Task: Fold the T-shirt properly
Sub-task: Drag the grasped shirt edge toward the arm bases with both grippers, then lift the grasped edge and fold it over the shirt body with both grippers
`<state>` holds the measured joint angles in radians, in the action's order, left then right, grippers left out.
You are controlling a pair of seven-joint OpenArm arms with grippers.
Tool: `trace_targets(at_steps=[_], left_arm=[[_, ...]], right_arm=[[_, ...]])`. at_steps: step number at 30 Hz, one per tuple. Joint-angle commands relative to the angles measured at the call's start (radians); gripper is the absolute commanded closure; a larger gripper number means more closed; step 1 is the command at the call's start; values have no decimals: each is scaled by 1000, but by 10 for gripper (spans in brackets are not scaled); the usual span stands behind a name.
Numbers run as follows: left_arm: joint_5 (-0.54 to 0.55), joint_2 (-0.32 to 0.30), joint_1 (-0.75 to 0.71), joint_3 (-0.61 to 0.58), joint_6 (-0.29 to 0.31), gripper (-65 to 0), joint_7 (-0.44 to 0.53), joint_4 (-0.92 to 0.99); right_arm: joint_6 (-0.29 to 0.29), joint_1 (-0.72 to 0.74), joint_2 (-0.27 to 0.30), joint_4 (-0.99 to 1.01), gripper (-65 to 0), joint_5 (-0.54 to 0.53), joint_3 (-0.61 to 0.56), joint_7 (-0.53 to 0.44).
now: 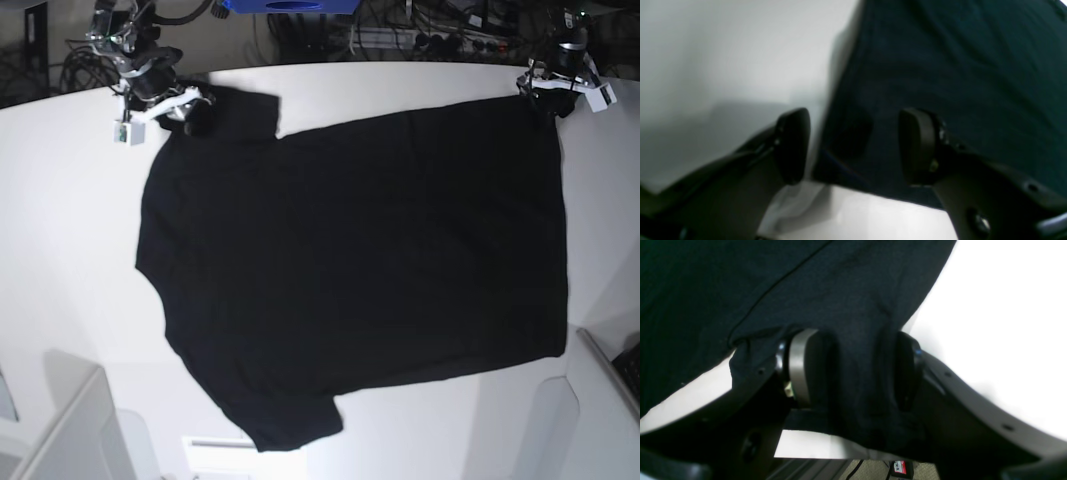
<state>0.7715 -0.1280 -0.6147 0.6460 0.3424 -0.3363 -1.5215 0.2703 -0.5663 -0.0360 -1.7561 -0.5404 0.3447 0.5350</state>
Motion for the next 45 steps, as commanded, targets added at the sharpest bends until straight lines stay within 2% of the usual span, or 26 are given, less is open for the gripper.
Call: trace_targets(at_steps=[1,8,9,10,12,13,15,18,23,30,36,41,45], left_arm=[[-11,-2,-14,-9,-4,-402,-57,5],[-11,0,-7,-25,-6,-398,-57,5],[-11,0,2,-27,-6,-378,-57,5],[-11,0,5,-28,-6,-331,-57,9],[-11,0,9,-28,-6,-189,-57,20],[-11,0,9,-28,-6,-117,-57,23],[-11,0,9,-28,-6,0,-57,23],[-11,-2,11,-28,-6,0,-57,25],[-13,-5,5,-28,-3,0,-57,14],[-19,-9,-21,-22,-1,0,-57,-6],[-20,-11,-69,-16,-1,0,-57,-96],[-20,-31,-116,-16,-1,0,-57,-149],[-20,-31,-164,4,-1,0,-56,-193]], right_arm=[[-7,-13,3,-1,-305,13,0,30],[-7,-13,5,8,-305,13,0,29],[-7,-11,5,17,-305,13,0,27],[-7,-10,5,29,-305,13,0,27],[-7,-8,5,52,-300,13,0,24],[-7,-7,5,64,-281,13,0,24],[-4,2,5,83,-194,13,0,24],[-3,18,5,118,0,12,1,23],[-3,10,2,109,0,9,4,23],[-3,-51,-6,2,0,9,83,23],[-3,-125,-6,-78,0,7,89,23],[-3,-186,-48,-146,0,7,89,23],[-3,-226,-49,-209,0,7,84,23]])
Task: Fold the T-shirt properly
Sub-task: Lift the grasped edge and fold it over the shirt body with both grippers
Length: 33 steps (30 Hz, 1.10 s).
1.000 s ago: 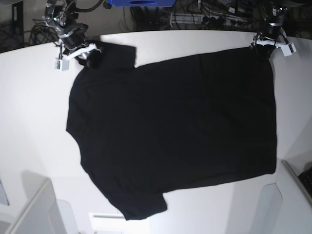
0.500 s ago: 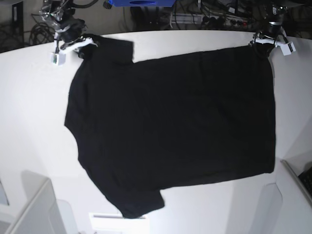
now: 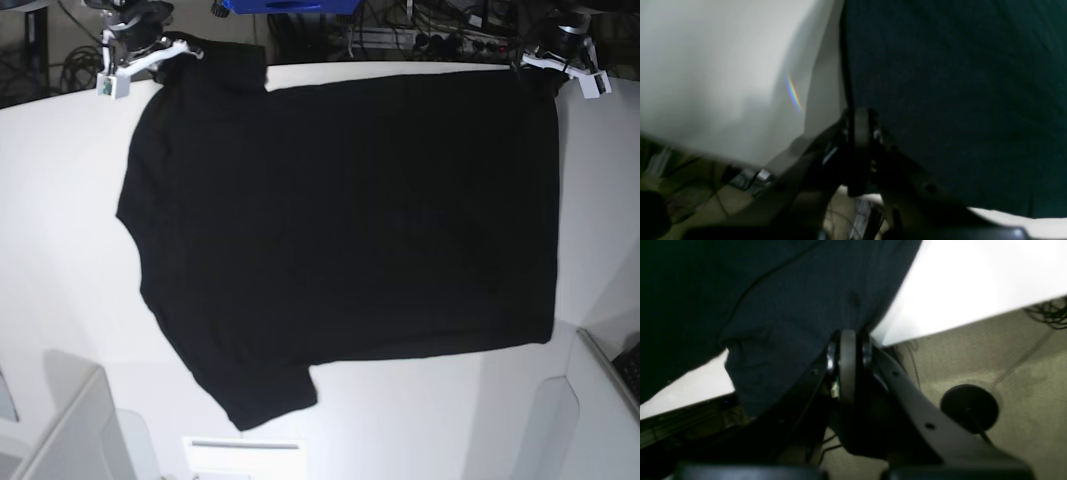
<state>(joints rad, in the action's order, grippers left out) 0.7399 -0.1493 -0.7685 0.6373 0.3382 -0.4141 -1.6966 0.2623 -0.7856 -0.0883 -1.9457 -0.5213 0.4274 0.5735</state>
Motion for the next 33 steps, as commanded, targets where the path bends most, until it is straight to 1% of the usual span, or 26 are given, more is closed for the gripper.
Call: trace_targets(at_steps=[1,4,11,14,16,20,22,25,28,31,33], left_arm=[[11,-6,-18,19,3,0,22,-30],[11,-5,-18,22,3,0,21,-63],[20,-3,-7,13,-1,0,21,-168],[20,-3,20,-4,-3,0,19,-179],[14,-5,39,-18,-4,0,11,-175],[20,-2,99,-4,-46,0,-131,-176],[17,1,134,19,-50,0,-188,-173],[13,24,179,48,-50,0,-234,-175],[13,26,221,75,-50,0,-280,-173],[11,26,246,75,-50,0,-294,-171],[11,26,254,75,-50,0,-294,-152]], right_arm=[[5,-10,3,-31,0,-12,1,-16],[5,4,3,-50,0,-12,0,-11],[5,99,14,-53,0,-12,0,1],[5,157,15,-53,0,-9,4,50],[5,199,34,-53,0,-9,4,89],[2,288,42,-53,0,-9,6,165],[1,329,42,-51,0,-6,6,197],[1,381,43,-51,0,-6,6,243],[-4,441,43,-45,0,-4,6,291],[-51,489,43,-44,0,-4,1,326],[-70,518,43,-44,0,-4,0,331]])
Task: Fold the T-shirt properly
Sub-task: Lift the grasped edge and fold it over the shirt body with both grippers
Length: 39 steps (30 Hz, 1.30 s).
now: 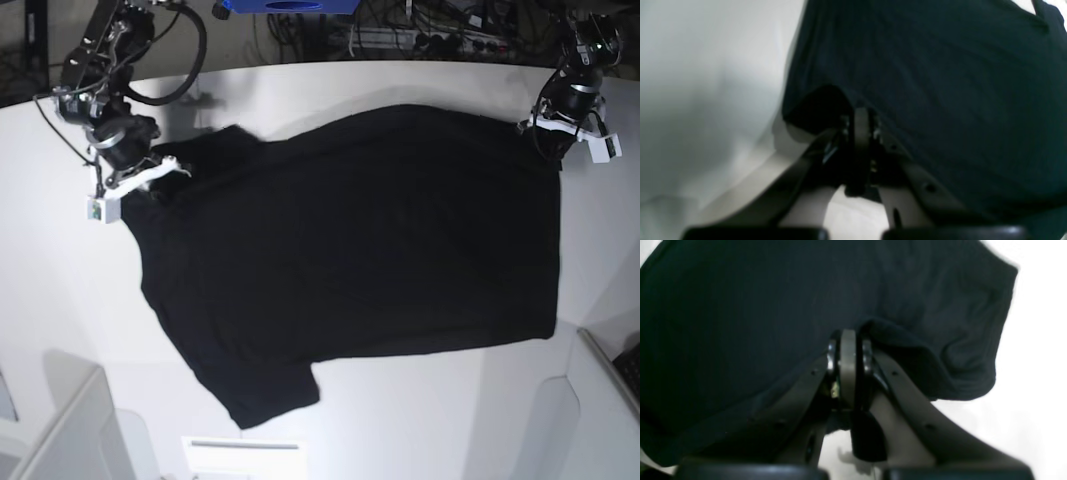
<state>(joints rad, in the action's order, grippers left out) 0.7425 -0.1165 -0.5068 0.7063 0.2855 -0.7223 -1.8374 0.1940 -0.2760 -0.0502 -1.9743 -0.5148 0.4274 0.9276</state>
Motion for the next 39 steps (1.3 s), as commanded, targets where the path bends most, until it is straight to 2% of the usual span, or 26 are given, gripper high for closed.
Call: trace_targets(at_steps=[1,6,12,17,22,31,34,39], left_arm=[[9,-7,7,6,1,0,14,3],[9,-12,38,6,1,0,14,94],[9,-12,67,8,-7,0,16,109],[9,-13,104,6,-110,0,16,110],[9,-13,138,6,-113,0,16,110],[9,-13,193,5,-116,0,16,160],[9,-15,208,5,-147,0,16,206],[9,-18,234,3,-153,0,16,216]], right_arm=[[-4,19,5,-12,0,-11,-2,-23],[-4,68,6,49,0,-9,-3,-23],[-4,116,6,129,0,-9,-3,-23],[-6,152,48,188,0,-9,-71,-29],[-55,194,54,209,0,-9,-91,-31],[-57,266,59,281,0,-9,-94,-26],[-57,291,59,332,0,-9,-94,-31],[-57,334,59,389,0,-9,-95,-29]])
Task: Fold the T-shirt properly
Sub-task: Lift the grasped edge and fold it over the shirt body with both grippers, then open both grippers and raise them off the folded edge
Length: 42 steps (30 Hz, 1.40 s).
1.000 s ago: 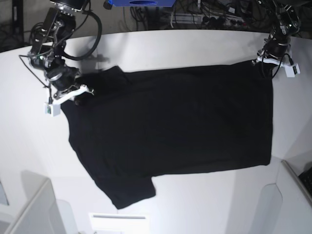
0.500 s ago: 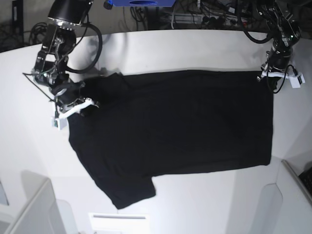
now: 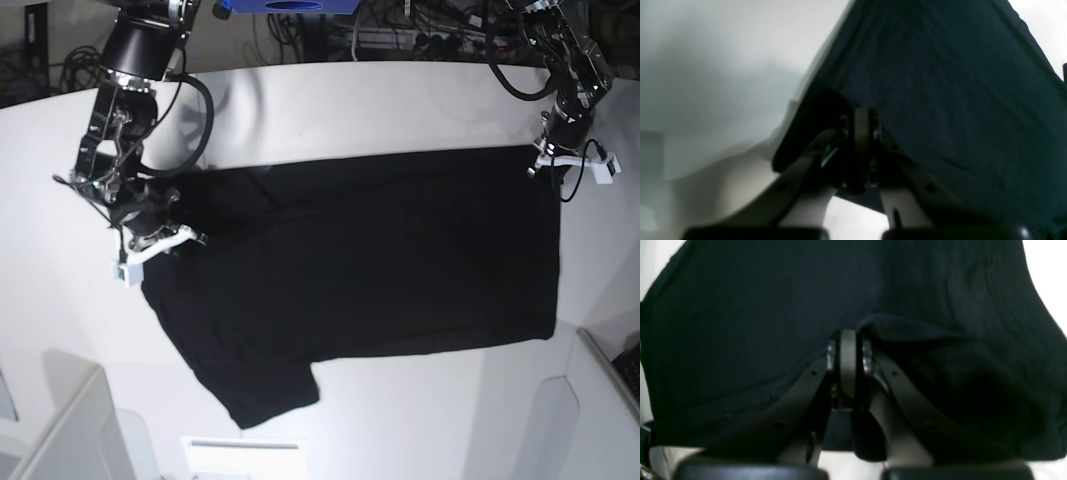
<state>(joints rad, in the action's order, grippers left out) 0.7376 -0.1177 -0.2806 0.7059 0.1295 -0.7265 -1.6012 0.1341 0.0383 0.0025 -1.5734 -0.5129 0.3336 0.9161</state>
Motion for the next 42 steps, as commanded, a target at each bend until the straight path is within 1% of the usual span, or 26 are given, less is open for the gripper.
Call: trace_targets(at_steps=[1,4,7,21,26,28,42], left_arm=[[13,-23,17,2,3,0,20,-21],[13,-29,31,5,2,0,18,-9],[13,-53,54,5,2,0,18,5],[10,-61,154,-1,0,0,18,124],[-74,-60,182,-1,0,0,18,132],[-89,-60,194,-1,0,0,18,129],[-89,-60,202,1,0,0,18,126]], right_arm=[[3,28,6,1,0,-11,-1,-18],[3,59,6,34,0,-11,-1,-16],[3,84,6,49,0,-11,-1,-15],[3,173,7,187,0,-11,-3,-21],[3,180,7,189,0,-11,-3,-21],[3,180,7,189,0,-11,-3,-21],[3,180,7,189,-6,-11,5,-22]])
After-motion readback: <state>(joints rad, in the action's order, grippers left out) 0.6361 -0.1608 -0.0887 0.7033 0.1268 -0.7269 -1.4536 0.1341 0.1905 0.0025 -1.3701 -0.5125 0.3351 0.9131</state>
